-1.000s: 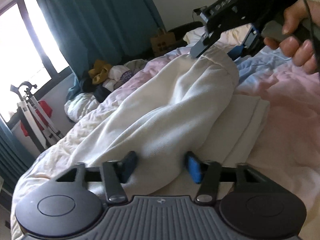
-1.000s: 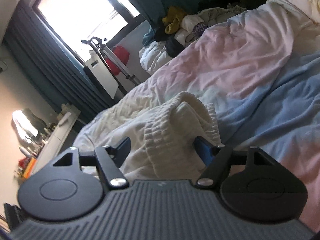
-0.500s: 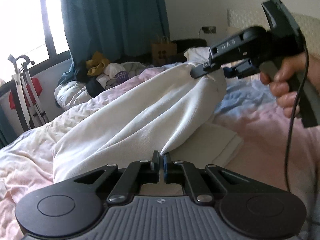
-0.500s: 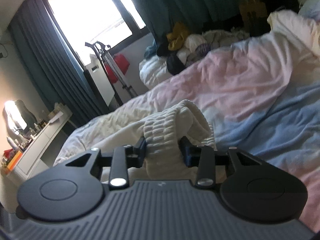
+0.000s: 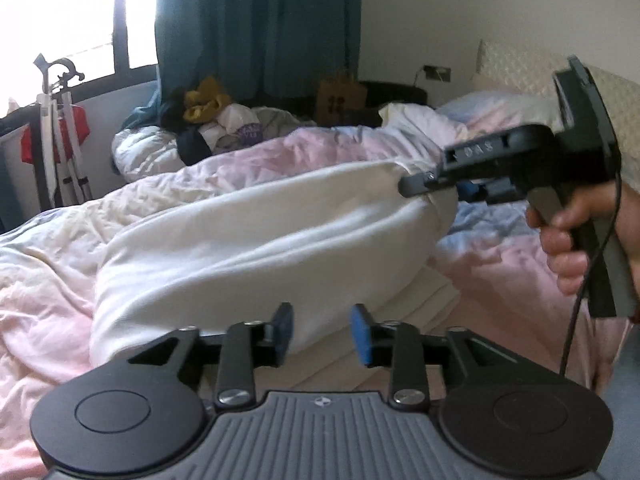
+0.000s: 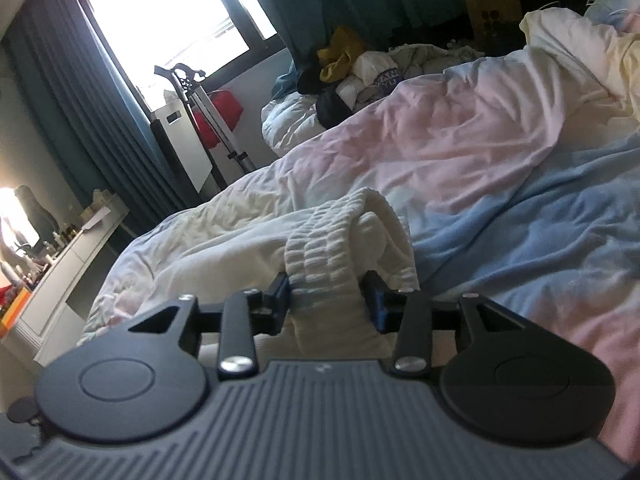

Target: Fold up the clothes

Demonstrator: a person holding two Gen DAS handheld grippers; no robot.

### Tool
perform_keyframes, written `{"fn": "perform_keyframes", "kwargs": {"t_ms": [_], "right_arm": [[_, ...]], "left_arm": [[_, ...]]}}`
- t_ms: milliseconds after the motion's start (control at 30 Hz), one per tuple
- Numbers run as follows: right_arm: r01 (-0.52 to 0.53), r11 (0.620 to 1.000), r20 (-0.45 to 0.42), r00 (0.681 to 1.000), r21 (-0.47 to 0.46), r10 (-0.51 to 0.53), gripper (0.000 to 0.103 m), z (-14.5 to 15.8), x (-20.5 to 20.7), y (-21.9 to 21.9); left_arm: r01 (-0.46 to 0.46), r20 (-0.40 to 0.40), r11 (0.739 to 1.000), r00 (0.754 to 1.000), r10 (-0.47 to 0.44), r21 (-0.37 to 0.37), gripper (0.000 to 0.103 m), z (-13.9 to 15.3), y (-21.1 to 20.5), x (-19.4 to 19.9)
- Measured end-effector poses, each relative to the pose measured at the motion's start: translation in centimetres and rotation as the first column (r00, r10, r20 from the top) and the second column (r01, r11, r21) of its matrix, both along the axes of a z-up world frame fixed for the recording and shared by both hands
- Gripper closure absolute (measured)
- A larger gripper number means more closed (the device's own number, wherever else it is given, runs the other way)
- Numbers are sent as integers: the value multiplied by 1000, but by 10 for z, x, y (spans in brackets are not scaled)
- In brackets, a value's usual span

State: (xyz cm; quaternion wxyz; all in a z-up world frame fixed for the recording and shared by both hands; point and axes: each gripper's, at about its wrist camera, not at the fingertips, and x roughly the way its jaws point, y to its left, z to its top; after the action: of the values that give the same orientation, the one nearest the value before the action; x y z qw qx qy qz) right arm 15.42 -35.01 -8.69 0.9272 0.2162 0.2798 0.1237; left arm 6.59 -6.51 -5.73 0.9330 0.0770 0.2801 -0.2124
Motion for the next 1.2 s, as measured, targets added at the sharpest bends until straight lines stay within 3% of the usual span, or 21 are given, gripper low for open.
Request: {"fn": "perform_keyframes", "kwargs": {"t_ms": [200,300,367,467,567,733,867,1000,1133,1200], "right_arm": [[36,998,65,997,-56,-32,56,15,-31,5],[45,997,111,993,-65,-38,55,25,-49,5],[53,998,118,992,-33,-49,44,28,-59,3],[60,998,109,992,33,-64,31,26,-72,-1],[50,994,62,997,101,-56,22,17,-73,-3],[44,963,-45,998,268,-33,22,-7,-63,-6],[76,952,-135,990,297,-37,22,-24,-54,-3],[125,949,-204,977,290,-67,21,-38,-47,-2],[129,914,-233,972,384,-40,21,-55,-34,3],[138,903,-239,970,408,-41,14,-62,-26,6]], "left_arm": [[-50,9,996,999,50,-74,50,19,17,-17],[-82,20,990,996,85,-112,34,28,27,-26],[-109,24,983,993,114,-151,20,33,37,-30],[-171,-10,961,985,173,-215,17,38,54,-28],[-241,-69,927,971,231,-287,15,39,73,-23],[-378,-209,839,924,319,-392,12,28,112,-7],[-471,-283,775,880,381,-422,8,15,134,3],[-517,-350,736,851,391,-436,8,0,143,20],[-553,-402,703,826,395,-447,7,-15,146,36],[-564,-413,693,819,398,-450,5,-21,147,43]]}}
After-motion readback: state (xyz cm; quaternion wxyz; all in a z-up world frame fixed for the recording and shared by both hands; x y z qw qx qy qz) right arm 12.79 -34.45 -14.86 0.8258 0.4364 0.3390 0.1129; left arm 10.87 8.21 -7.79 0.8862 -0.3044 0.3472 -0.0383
